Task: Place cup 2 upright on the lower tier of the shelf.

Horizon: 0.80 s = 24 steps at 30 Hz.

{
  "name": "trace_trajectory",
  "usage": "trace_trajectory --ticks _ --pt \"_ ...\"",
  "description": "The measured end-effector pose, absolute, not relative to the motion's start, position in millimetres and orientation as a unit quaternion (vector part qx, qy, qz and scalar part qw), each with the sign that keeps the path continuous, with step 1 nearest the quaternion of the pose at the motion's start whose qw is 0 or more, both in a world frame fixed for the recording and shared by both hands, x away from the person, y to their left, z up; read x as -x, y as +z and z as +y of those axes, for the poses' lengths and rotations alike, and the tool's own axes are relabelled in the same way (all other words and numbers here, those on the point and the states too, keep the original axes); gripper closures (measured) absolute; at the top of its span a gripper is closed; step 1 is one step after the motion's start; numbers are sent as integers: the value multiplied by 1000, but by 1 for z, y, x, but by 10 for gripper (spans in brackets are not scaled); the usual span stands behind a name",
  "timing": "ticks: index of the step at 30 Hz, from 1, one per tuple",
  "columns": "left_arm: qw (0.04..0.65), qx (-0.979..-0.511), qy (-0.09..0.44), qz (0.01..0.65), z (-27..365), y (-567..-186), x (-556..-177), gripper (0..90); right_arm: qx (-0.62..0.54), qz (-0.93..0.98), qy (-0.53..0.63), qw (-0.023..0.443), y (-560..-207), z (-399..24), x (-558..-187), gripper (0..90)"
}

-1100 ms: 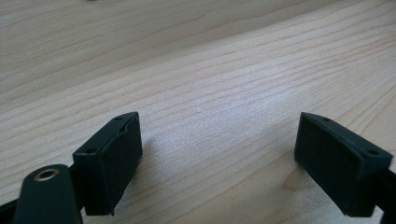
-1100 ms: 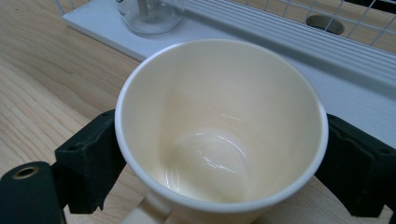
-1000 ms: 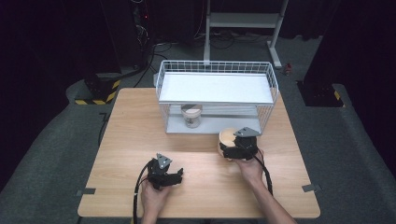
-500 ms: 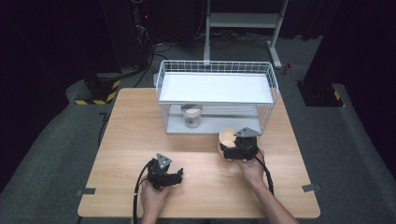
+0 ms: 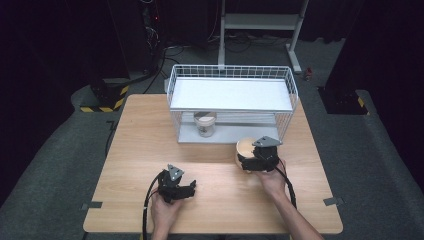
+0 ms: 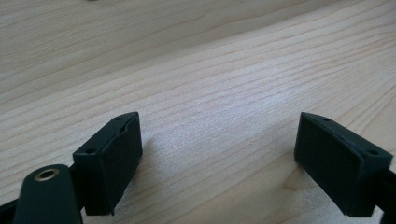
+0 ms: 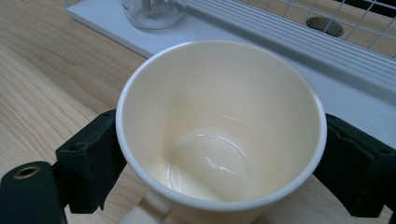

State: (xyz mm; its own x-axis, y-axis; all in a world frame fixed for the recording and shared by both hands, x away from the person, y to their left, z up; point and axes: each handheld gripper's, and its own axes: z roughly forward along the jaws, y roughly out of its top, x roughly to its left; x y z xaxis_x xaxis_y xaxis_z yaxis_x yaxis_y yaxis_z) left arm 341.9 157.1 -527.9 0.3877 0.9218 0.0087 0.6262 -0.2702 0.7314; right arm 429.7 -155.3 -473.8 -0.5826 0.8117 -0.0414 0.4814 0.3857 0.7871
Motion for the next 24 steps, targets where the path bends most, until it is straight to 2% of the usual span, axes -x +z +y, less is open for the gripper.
trace_trajectory --ticks 24 --pt "330 -765 224 505 157 -528 -342 157 -399 802 393 206 -456 -168 -440 100"
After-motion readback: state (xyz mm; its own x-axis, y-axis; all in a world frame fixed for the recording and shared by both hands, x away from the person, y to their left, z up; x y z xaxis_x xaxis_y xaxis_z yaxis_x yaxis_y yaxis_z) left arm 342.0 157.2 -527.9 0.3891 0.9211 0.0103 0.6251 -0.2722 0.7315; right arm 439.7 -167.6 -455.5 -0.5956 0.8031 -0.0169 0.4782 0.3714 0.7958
